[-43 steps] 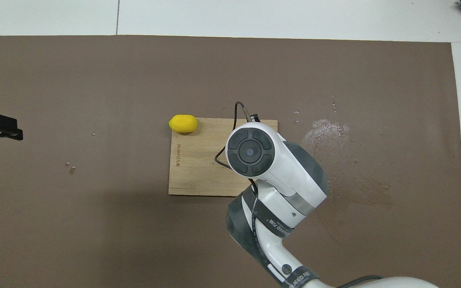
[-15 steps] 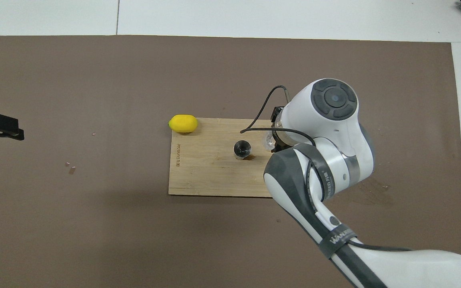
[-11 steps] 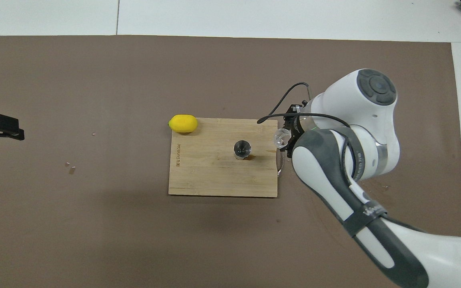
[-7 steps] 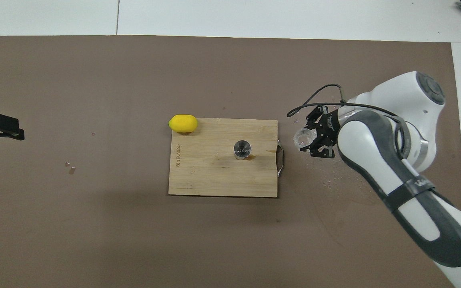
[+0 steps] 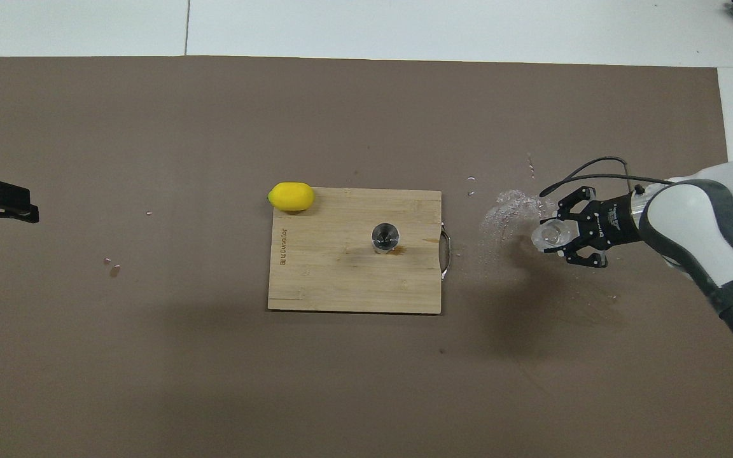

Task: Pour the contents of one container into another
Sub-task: 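Lower the glass onto the table at its starting spot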

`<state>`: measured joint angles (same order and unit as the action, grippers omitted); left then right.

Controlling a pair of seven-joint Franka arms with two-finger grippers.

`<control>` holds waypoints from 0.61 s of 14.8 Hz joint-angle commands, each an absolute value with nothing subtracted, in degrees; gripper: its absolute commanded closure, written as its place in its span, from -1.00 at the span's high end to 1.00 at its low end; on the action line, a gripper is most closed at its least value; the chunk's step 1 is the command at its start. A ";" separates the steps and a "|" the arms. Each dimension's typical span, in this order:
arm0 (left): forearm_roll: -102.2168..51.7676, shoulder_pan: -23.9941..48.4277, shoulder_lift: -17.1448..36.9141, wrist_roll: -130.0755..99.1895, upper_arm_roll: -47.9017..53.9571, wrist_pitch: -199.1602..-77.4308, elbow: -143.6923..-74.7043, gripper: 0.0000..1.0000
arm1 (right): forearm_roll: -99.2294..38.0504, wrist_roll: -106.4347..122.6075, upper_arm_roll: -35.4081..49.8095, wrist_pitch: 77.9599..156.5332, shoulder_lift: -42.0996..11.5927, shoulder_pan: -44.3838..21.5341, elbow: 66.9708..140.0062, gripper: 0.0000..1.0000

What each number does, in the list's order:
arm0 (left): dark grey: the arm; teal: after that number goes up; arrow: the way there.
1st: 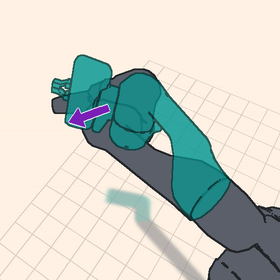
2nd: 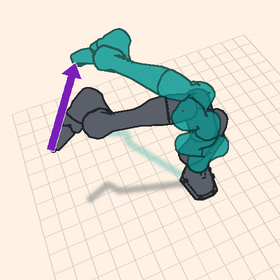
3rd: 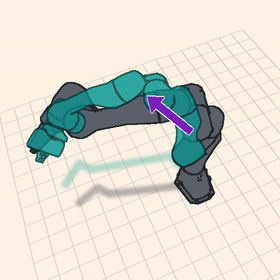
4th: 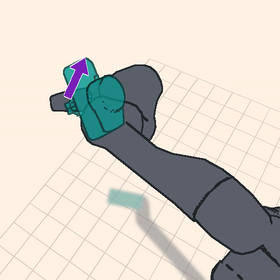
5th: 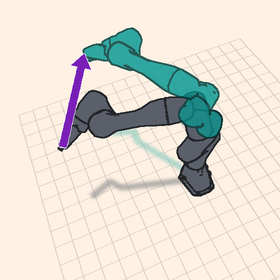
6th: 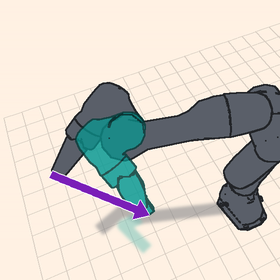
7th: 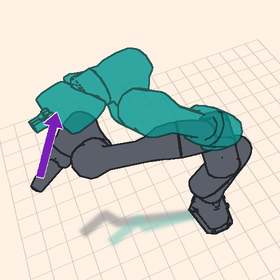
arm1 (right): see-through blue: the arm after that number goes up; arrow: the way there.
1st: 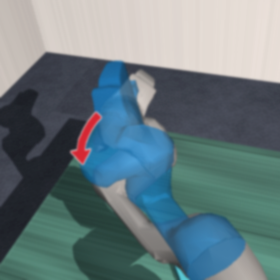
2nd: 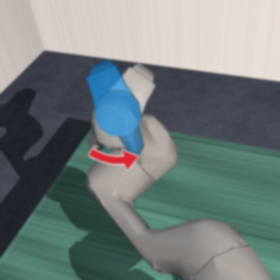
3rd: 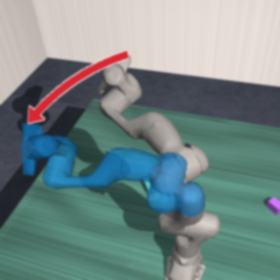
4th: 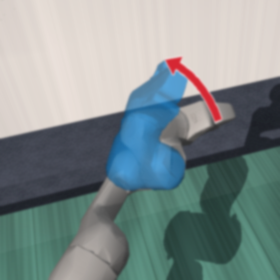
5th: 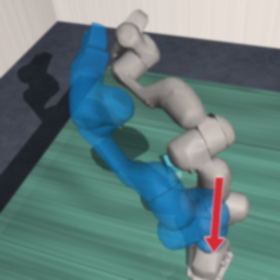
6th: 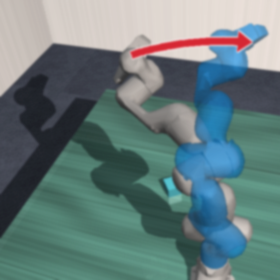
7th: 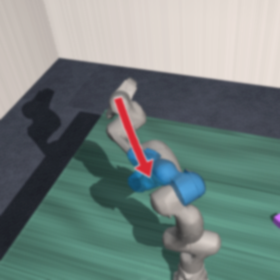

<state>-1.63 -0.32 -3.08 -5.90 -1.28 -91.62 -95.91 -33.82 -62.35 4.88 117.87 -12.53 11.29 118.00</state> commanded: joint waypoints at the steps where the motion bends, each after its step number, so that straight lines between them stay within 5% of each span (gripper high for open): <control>1: -0.62 0.61 -4.04 -6.77 -1.41 -91.85 -96.94 1.00 | -35.77 -54.61 5.71 117.42 -13.09 16.24 119.18 -1.00; 9: -0.62 1.41 -4.13 -6.77 -1.49 -91.85 -97.03 1.00 | -35.86 -44.74 5.63 117.86 -15.29 21.71 120.76 -0.92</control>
<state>-1.63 0.52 -3.08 -5.90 -0.98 -91.62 -95.91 -33.88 -46.80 4.88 117.76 -15.90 21.00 119.71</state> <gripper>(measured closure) 0.000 0.493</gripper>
